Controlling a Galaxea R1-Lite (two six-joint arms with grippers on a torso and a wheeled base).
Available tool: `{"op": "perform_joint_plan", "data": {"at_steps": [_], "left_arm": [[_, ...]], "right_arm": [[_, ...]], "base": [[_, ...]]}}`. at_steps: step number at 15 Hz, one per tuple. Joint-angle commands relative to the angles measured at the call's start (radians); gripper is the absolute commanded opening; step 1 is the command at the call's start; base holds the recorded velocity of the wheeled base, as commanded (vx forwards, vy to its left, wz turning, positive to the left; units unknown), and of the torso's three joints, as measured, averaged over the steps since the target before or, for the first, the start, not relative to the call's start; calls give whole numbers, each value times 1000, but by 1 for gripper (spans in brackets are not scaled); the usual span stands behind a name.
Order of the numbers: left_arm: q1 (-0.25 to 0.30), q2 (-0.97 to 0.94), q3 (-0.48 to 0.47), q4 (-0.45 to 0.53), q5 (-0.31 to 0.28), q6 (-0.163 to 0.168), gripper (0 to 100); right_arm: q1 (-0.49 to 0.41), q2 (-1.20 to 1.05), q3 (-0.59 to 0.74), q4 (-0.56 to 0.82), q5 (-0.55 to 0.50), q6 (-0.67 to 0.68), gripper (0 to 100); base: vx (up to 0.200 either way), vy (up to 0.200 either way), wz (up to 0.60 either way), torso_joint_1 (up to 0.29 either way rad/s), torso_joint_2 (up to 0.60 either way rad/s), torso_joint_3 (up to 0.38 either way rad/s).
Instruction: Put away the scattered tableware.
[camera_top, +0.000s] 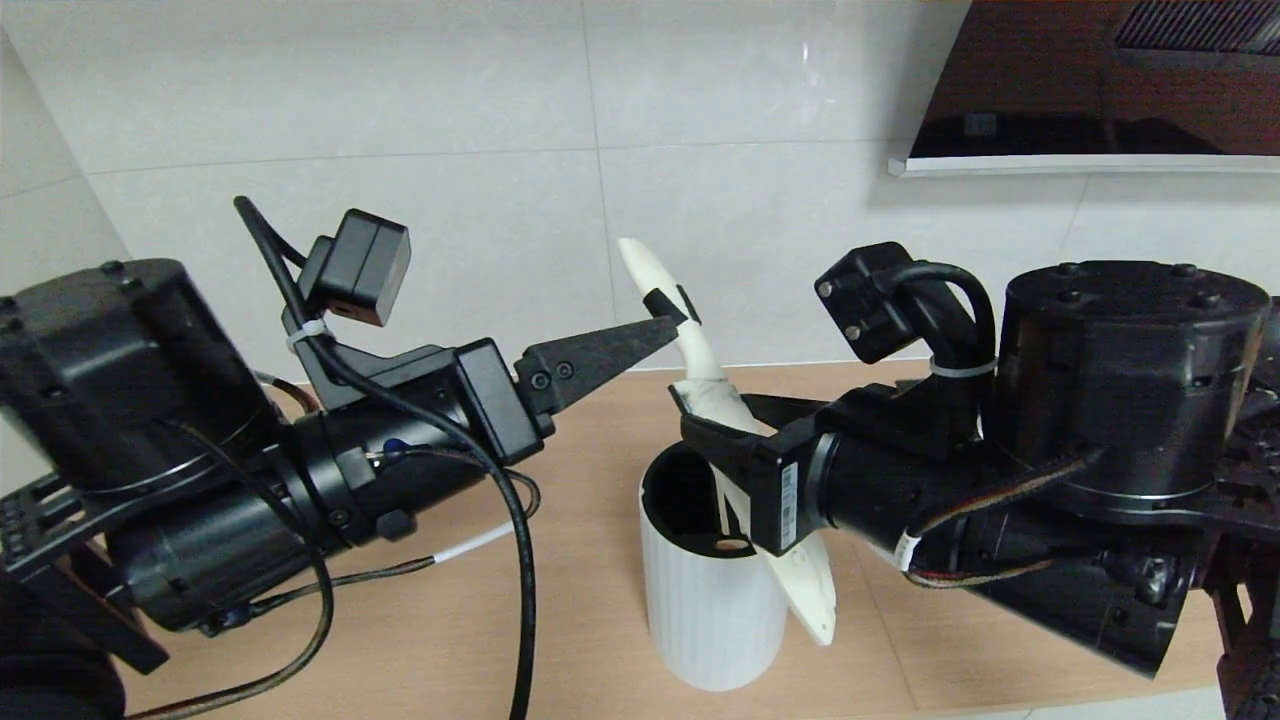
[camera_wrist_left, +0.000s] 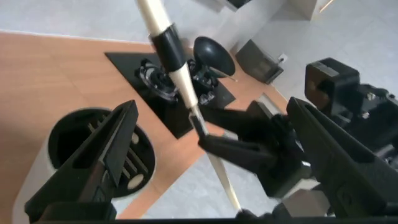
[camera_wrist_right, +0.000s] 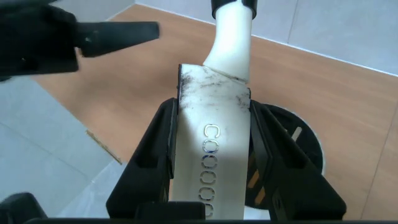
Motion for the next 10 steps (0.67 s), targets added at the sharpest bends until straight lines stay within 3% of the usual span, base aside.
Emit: {"op": "perform_joint_plan", "data": {"at_steps": [1,10], "left_arm": [[-8,49,-7,-12,25,-1,100],[-17,57,-5,-32,42,-1,100]], "right_arm": [[27,8,11,-1,1,2,0],[69,31,35,-41,1,5,0]], "base": [[0,0,0,0,0,0],[0,0,0,0,0,0]]}}
